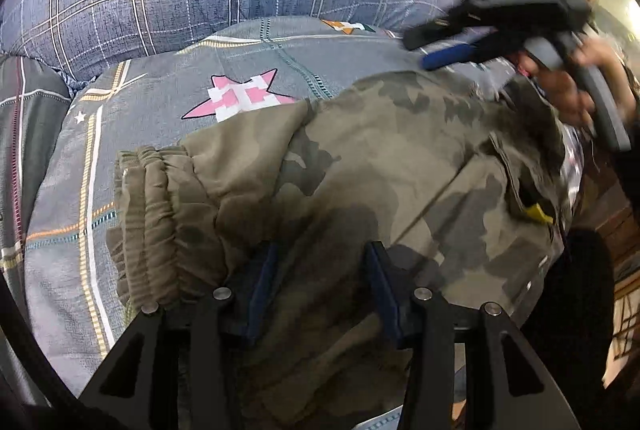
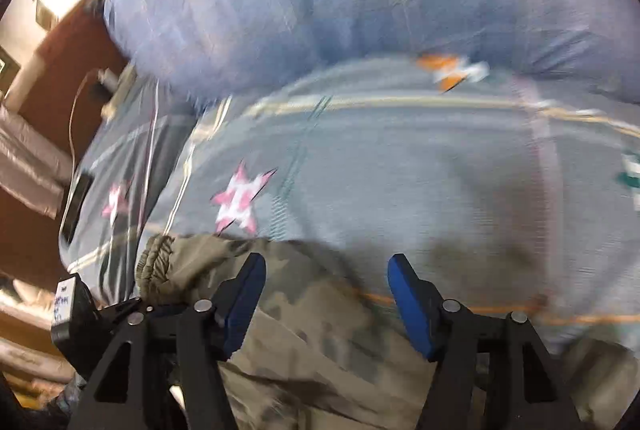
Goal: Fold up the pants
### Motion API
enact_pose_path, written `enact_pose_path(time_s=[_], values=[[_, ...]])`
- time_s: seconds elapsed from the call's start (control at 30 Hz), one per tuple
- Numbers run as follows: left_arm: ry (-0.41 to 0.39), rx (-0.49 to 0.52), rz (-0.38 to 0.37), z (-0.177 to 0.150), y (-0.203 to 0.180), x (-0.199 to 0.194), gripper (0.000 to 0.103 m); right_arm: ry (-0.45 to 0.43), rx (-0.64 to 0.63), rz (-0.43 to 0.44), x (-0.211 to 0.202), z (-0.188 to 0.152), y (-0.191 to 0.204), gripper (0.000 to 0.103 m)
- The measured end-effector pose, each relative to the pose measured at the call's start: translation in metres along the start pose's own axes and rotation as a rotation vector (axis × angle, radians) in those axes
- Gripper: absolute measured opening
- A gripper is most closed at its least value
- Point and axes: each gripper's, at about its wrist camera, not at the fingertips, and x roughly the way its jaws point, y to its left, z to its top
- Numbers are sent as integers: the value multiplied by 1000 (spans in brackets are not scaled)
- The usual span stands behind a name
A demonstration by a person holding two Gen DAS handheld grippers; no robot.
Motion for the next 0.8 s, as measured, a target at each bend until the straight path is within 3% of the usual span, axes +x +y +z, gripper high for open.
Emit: enact_pose_path(time_s=[0.07,0.13,0.2,0.3,0.4,0.43,0.5,0.7,0.8], values=[[1,-4,-2,-3,3,-2,49,45,2,-8,16,7,2,65],[-1,-16,-6,-1,5,-4,49,90,0,-11,28,12,3,56],[-6,-20,1,3,6,-4,49,144,-13,8,37,10,8,21],[-4,-19,15,4,6,2,48,127,-74,-12,36,9,27,7],[-6,-13,36,4,8,7,48,-10,-64,-13,15,14,31,0],[-7,-11,50,5,8,8,48,-82,-46,-15,5,20,30,0],[-10,-17,68,5,10,10,48,-146,-35,-42,-1,25,29,0],[-14,-37,83,2,7,5,48,-59,-47,-55,20,8,34,1],[-40,-87,49,3,10,-7,48,-54,-93,-89,13,-5,40,1]])
